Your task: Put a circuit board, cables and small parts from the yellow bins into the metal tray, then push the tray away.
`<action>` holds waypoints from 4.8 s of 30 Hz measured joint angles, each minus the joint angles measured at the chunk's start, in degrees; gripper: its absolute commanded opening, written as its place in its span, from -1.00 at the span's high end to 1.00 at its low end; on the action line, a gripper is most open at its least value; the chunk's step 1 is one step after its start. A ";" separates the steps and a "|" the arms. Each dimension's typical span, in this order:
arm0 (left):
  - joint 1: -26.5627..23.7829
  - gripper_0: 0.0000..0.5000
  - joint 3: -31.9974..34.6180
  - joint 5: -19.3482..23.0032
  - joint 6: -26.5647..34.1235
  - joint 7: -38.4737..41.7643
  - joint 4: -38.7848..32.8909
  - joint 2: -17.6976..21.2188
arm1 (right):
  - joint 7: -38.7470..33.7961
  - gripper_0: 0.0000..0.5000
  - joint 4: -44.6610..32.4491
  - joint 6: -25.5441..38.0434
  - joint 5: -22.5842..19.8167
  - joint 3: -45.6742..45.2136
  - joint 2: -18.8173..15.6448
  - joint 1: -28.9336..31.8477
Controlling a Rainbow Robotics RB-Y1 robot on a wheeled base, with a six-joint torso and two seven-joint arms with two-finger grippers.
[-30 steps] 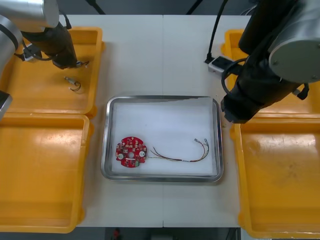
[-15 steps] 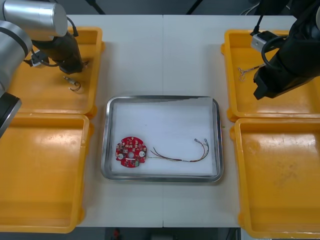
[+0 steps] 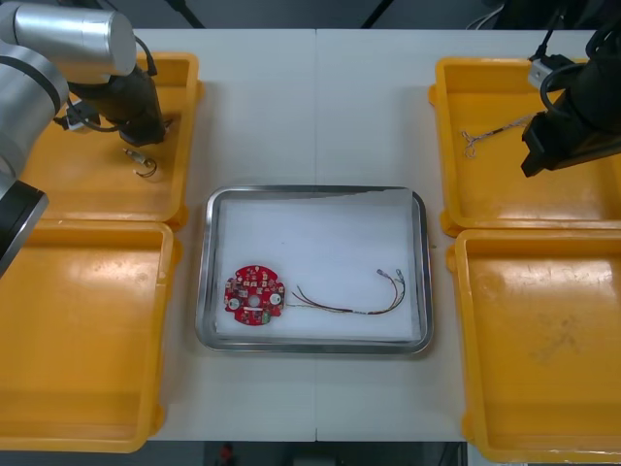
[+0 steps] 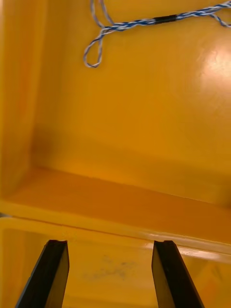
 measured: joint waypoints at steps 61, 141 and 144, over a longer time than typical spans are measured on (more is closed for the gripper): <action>0.24 1.00 -0.21 7.22 38.42 -31.99 -34.86 12.34 | 53.56 -1.00 46.32 -53.56 1.47 24.77 9.16 -13.66; 33.35 0.76 -8.86 -31.13 37.81 -34.82 -70.06 -14.69 | 67.12 1.00 44.11 -33.60 -14.23 23.63 1.82 -14.88; 33.35 0.47 -8.86 -31.29 37.81 -34.82 -70.03 -14.69 | 67.11 1.00 44.10 -32.95 -14.69 23.36 0.75 -14.88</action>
